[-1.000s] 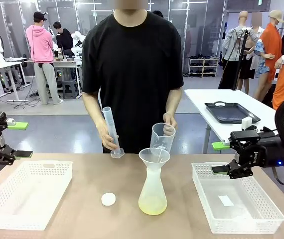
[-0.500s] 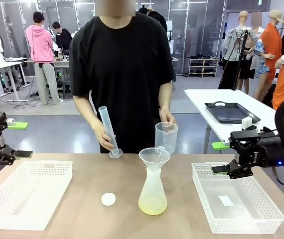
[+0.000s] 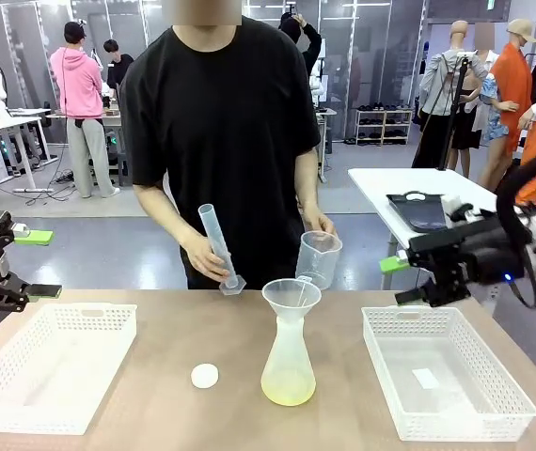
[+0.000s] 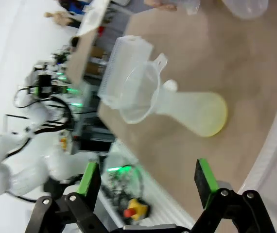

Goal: Prepare the solutions needed for the experiment.
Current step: Once the solution is in the Big flask , pick up the Plastic Funnel and place it back into the right Organizing basket.

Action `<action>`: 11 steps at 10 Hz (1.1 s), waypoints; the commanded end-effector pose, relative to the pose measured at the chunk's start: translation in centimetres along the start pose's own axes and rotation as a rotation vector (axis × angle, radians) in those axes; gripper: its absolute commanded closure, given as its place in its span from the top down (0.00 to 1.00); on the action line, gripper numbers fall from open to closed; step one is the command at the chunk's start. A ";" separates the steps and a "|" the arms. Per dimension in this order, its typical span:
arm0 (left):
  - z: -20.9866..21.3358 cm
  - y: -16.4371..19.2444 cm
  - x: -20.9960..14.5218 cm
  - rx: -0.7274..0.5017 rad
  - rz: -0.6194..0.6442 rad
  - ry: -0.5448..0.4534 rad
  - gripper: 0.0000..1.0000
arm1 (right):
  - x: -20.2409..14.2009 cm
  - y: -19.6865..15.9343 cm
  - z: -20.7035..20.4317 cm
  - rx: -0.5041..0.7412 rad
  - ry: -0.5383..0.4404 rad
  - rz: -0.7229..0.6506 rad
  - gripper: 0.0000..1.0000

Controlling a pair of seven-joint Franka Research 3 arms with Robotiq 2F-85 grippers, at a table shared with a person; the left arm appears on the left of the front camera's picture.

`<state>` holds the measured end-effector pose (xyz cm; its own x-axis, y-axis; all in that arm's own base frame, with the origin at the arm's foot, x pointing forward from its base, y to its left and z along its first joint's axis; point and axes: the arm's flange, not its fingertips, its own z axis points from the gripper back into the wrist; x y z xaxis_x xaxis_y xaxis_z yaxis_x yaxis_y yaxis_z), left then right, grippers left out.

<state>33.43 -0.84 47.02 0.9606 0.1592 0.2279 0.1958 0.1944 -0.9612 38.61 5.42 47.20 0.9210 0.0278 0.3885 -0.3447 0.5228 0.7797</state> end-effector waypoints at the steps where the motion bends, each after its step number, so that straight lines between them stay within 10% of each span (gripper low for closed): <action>1: -0.1 -0.1 0.1 -0.018 -0.003 0.002 1.00 | 2.0 2.9 -1.8 -0.183 0.028 0.053 0.98; 6: -0.1 -0.1 0.1 -0.018 -0.003 0.002 1.00 | 2.6 9.9 -4.3 -0.647 0.102 0.267 0.98; 11: -0.1 -0.1 0.1 -0.018 -0.003 0.002 1.00 | 2.9 9.0 -4.0 -0.566 0.105 0.293 0.98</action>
<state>33.43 -0.85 47.01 0.9606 0.1591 0.2278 0.1957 0.1948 -0.9611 38.77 13.56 53.60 0.8276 0.3160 0.4638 -0.4650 0.8489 0.2513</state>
